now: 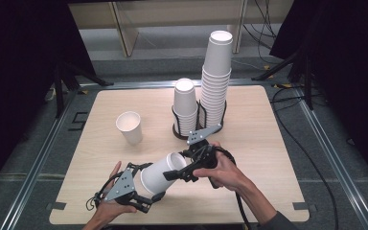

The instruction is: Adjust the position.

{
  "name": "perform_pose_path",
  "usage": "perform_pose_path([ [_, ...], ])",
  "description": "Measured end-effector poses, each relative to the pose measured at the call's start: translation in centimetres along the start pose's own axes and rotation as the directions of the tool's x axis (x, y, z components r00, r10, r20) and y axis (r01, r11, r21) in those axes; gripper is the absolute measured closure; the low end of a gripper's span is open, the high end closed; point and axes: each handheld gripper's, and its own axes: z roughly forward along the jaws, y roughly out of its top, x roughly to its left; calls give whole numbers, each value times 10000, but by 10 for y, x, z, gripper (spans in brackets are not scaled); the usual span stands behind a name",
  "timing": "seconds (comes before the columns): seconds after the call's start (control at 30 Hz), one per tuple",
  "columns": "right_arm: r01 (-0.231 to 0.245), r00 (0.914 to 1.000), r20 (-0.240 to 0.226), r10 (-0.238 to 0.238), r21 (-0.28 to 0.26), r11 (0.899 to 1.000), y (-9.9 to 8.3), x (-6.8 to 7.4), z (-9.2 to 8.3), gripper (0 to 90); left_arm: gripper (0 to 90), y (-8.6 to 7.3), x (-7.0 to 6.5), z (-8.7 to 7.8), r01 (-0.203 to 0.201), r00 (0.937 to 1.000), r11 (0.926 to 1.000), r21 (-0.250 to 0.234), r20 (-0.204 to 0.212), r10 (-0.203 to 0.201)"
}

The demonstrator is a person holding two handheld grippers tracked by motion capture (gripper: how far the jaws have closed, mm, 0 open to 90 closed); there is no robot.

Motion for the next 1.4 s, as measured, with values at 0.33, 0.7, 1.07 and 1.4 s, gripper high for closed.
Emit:
perform_pose_path([
  [0.33, -264, 9994, -234, 256, -318, 9991, 1, 0, -8, 248, 52, 2, 3, -5, 237, 9997, 9982, -558, 24, -236],
  [0.7, -199, 9998, -44, 196, -777, 9968, 5, -2, -22, 249, 127, -1, 9, -7, 1296, 9916, 9879, -854, 154, -1287],
  [1.07, -428, 9991, -72, 422, -1456, 9884, 6, -5, -32, 249, 136, 0, 15, -9, 2695, 9629, 9542, -1302, 484, -2653],
  [1.4, -277, 9994, -243, 248, -1245, 9918, 4, -5, -24, 249, 0, 2, 14, -7, 2501, 9677, 9597, -1283, 17, -2520],
])
